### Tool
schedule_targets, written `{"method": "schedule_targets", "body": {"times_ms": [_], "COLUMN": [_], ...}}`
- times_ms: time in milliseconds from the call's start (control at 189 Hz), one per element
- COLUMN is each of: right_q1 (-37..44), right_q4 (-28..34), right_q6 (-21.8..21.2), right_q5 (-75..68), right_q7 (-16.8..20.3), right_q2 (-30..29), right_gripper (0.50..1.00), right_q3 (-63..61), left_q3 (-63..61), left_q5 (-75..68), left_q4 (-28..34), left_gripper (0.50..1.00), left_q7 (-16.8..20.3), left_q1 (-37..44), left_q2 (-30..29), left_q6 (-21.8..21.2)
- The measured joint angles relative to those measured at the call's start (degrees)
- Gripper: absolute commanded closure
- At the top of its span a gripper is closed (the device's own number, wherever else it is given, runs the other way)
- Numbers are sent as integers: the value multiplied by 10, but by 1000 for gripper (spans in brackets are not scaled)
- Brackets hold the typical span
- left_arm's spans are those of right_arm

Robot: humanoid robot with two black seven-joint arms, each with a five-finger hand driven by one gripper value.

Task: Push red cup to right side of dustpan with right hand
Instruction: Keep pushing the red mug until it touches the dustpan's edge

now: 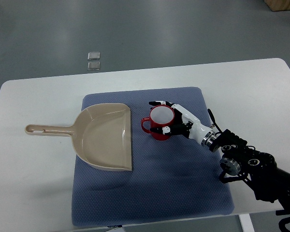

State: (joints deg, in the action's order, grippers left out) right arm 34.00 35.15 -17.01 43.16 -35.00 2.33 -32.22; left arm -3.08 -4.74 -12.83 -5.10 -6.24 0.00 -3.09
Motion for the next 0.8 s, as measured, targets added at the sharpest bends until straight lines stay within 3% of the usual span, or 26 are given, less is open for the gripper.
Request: {"method": "schedule_targets", "body": {"times_ms": [802], "right_q1": [17], "right_q4": [2], "right_q6": [21], "right_q5": [0], "right_q7": [0], "right_q2": [-23], "right_gripper": [568], "right_q3": [27], "left_q3": [0], "left_q5": [0], "left_q4": [0], "left_gripper": [500], "left_q7": [0], "left_q1": [0], "left_q2": [0], "left_q6": [0]}}
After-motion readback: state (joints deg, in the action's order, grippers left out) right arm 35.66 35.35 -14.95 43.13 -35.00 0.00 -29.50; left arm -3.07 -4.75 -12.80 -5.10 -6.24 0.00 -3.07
